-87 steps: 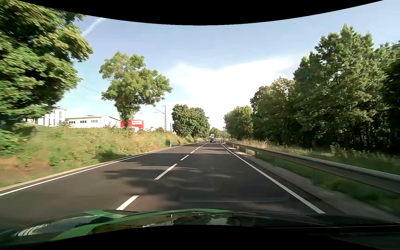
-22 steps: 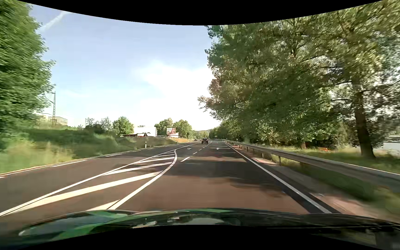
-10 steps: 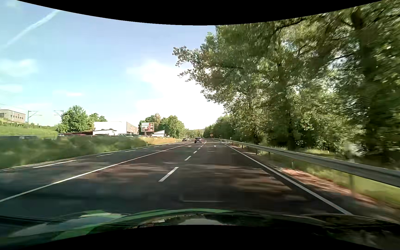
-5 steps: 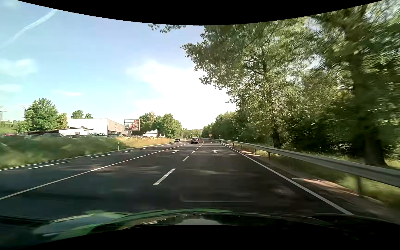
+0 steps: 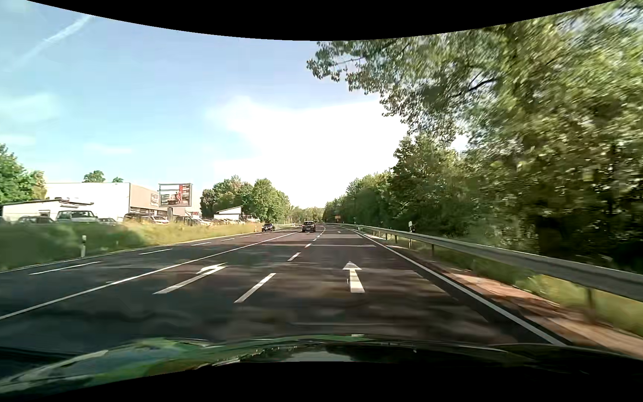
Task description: Follow the waypoints while adhering to traffic rules and regulations
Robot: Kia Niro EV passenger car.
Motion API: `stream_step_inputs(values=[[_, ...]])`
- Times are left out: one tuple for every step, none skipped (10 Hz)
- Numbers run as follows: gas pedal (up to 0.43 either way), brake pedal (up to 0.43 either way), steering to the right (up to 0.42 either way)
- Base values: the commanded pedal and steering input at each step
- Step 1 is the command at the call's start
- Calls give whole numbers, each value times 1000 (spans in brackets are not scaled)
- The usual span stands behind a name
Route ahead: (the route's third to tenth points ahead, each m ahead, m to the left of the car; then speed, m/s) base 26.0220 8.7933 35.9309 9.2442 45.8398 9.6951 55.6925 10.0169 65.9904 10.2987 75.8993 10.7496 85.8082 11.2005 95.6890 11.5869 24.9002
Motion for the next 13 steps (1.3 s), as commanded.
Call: stream_step_inputs(values=[[228,0,-2],[220,0,-2],[220,0,-2],[220,0,-2],[220,0,-2],[220,0,-2],[220,0,-3],[220,0,-4],[220,0,-5],[220,0,-6],[220,0,-6],[228,0,-6],[240,0,-6]])
